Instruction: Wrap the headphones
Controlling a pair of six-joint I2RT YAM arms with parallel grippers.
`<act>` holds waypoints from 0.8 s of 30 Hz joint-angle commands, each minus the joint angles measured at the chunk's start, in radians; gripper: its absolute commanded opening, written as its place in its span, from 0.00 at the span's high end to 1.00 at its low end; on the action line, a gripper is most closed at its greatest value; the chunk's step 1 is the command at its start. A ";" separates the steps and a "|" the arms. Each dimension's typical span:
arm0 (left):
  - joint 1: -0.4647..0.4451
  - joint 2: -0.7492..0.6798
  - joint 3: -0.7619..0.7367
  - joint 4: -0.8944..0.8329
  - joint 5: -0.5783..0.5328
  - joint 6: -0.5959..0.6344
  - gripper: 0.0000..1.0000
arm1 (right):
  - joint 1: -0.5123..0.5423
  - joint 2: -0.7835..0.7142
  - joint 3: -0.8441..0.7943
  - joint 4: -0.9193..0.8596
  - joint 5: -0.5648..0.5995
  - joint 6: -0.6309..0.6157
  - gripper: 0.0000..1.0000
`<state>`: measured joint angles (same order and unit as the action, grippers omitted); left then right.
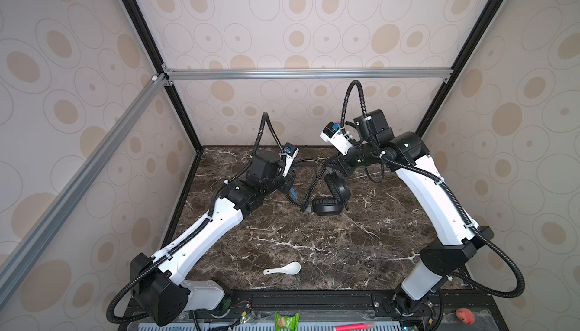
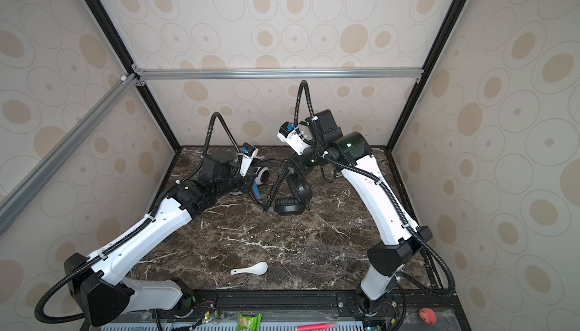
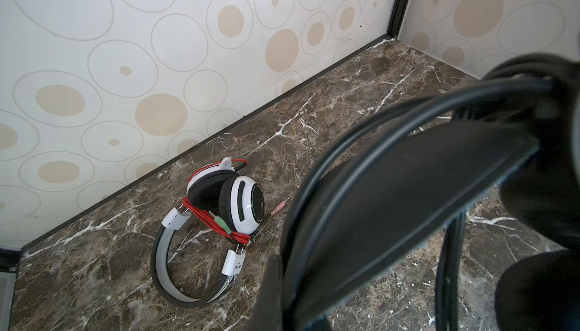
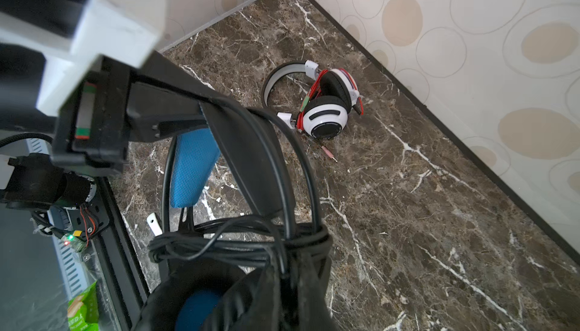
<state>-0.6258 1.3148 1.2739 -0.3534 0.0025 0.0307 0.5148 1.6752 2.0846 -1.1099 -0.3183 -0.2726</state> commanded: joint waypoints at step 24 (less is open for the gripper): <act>-0.019 -0.095 -0.038 -0.094 0.213 -0.006 1.00 | -0.101 -0.204 -0.321 0.263 0.057 -0.348 0.93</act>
<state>-0.6308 1.2980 1.2366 -0.4072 0.1123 0.0181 0.4580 1.5326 1.7966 -1.0012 -0.3855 -0.5716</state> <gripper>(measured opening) 0.066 0.088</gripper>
